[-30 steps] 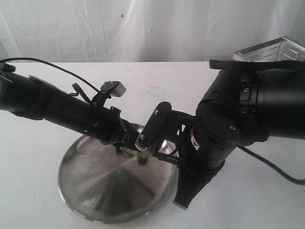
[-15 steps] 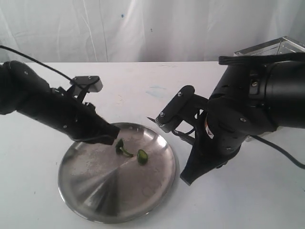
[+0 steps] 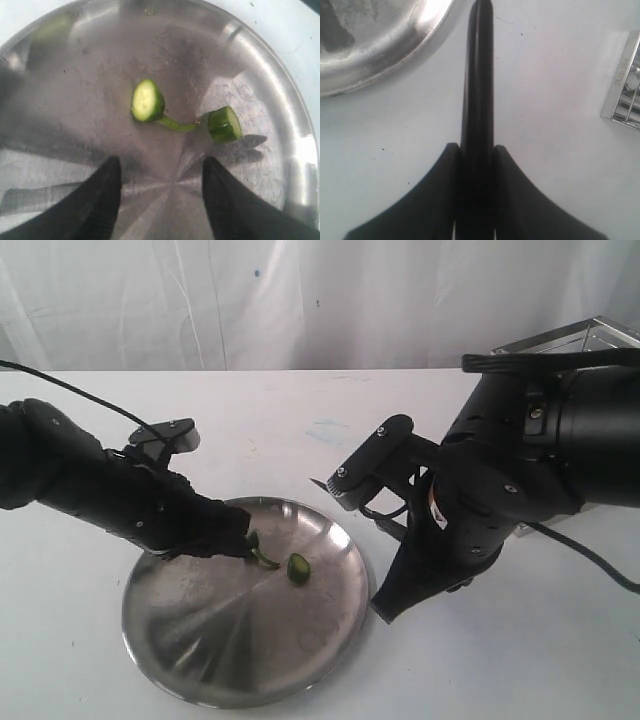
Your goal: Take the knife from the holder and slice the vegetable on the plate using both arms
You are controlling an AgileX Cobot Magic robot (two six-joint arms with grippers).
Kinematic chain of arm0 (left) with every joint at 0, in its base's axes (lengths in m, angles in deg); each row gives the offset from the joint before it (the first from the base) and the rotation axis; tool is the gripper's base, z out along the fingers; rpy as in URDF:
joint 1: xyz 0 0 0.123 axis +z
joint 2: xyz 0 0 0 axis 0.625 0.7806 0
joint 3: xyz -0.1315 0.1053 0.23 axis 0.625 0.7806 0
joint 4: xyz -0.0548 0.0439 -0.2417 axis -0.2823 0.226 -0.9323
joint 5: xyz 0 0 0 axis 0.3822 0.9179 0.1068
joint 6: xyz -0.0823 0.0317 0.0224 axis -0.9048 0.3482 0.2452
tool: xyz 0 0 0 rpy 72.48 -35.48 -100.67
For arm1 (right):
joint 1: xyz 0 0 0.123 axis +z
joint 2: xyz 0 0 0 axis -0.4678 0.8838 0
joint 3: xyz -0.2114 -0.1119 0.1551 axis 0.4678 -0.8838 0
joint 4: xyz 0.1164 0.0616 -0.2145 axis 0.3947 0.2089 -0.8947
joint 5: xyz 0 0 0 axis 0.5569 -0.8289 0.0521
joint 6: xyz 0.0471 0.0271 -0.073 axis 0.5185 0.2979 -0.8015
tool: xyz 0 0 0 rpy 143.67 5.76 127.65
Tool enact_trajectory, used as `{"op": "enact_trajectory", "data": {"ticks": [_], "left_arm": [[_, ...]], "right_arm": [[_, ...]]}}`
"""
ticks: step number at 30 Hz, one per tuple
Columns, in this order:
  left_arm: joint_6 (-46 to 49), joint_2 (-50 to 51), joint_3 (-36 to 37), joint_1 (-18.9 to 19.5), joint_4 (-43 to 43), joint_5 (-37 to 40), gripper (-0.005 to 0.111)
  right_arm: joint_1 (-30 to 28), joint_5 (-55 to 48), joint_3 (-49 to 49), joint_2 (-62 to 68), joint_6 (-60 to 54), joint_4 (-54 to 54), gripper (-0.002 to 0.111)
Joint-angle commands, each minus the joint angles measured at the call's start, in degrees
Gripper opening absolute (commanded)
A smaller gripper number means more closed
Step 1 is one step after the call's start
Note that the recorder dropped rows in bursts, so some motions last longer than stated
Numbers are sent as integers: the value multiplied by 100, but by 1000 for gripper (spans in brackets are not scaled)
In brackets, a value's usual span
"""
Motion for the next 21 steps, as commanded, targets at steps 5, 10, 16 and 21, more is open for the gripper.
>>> {"op": "enact_trajectory", "data": {"ticks": [5,10,16,21], "left_arm": [[-90,346,27,-625,-1650,-889,62],[-90,358,27,-1005,-1866,-1772,62],[-90,576,27,-1118,-1990,-2069,62],[-130,915,-139,-1118,-2127,-2222,62]], "right_arm": [[-53,34,5,-74,74,-19,0],[-53,34,5,-74,74,-19,0],[-53,-7,5,-74,74,47,0],[-53,-183,-2,-124,117,94,0]]}}
